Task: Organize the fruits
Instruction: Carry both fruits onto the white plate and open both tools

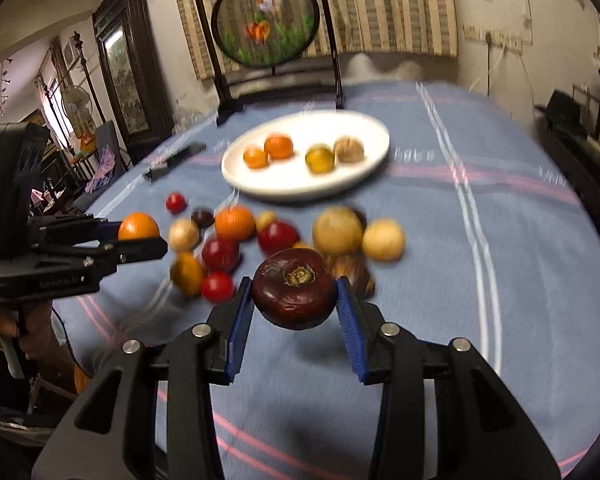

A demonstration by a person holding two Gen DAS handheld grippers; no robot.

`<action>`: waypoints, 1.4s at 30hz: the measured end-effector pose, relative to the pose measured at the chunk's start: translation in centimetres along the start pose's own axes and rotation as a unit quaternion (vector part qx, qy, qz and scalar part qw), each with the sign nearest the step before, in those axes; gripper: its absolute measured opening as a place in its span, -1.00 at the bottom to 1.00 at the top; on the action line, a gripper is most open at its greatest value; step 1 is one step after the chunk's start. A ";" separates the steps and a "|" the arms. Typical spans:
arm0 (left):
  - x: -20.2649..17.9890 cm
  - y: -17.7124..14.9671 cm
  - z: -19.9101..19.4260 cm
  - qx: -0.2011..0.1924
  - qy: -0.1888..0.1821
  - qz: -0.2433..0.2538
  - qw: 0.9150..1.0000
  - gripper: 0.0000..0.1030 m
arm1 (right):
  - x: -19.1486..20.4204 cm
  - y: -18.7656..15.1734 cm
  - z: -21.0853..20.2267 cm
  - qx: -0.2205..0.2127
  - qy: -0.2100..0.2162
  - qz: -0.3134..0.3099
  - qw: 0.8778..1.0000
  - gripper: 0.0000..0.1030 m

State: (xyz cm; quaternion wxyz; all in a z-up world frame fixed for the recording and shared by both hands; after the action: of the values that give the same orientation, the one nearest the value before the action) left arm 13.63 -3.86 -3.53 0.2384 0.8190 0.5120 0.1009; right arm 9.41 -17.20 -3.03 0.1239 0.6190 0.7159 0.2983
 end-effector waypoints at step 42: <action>10.4 18.7 11.2 0.008 0.053 -0.116 0.992 0.52 | -2.8 18.3 14.5 0.046 -0.050 -0.003 0.998 0.16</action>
State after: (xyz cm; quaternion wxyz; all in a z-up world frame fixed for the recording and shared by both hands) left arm 37.77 -4.65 -4.81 0.2140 0.7498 0.6160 0.1120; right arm 32.78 -14.90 -4.41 0.1323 0.6361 0.7235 0.2332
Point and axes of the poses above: each gripper's, at about its wrist camera, not at the fingertips, and z roughly the way its jaws point, x to its left, y to its top, the point moved 5 cm from there along z, roughly the way its jaws point, and after that the axes turned 12 degrees about x, right-handed, at the moved point
